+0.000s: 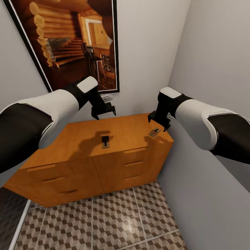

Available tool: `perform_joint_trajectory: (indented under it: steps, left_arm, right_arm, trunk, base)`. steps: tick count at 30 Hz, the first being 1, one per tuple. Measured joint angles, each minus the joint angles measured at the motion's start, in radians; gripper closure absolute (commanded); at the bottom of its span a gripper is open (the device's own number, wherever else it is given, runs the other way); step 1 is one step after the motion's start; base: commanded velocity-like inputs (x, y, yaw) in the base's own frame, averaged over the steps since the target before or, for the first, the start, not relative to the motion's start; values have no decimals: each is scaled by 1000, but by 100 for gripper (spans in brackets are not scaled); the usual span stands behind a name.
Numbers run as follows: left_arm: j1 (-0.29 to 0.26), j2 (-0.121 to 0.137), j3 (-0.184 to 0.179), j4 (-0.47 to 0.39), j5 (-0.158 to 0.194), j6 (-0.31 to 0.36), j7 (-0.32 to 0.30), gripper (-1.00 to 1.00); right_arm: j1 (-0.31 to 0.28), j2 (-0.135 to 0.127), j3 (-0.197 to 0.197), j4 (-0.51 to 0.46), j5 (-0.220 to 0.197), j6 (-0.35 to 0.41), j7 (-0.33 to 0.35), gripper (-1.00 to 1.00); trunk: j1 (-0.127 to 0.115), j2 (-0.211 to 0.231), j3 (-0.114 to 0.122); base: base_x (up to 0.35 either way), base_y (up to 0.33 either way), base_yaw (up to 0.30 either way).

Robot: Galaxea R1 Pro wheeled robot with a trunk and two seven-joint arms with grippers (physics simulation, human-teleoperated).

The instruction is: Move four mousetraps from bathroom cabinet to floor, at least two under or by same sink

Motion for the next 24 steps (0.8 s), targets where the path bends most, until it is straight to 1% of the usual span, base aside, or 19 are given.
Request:
perform_joint_trajectory:
  steps: [2,9,18,21,24]
  left_arm:
    - [0,0,0,1,4,-1,2,-100]
    - [1,0,1,4,36,-1,23,-100]
    - [2,0,2,5,45,6,49,-100]
    - [5,0,1,5,45,6,75,-100]
    - [9,0,1,5,45,4,124,-100]
  right_arm:
    - [0,0,0,0,1,0,1,-100]
    - [0,0,0,0,10,0,4,-100]
    - [0,0,0,0,12,0,5,-100]
    - [0,0,0,0,12,0,5,-100]
    - [0,0,0,0,13,0,5,-100]
  trunk:
    - [0,0,0]
    - [0,0,0]
    - [0,0,0]
    - [0,0,0]
    - [0,0,0]
  base:
    - [0,0,0]
    - [0,0,0]
    - [0,0,0]
    - [0,0,0]
    - [0,0,0]
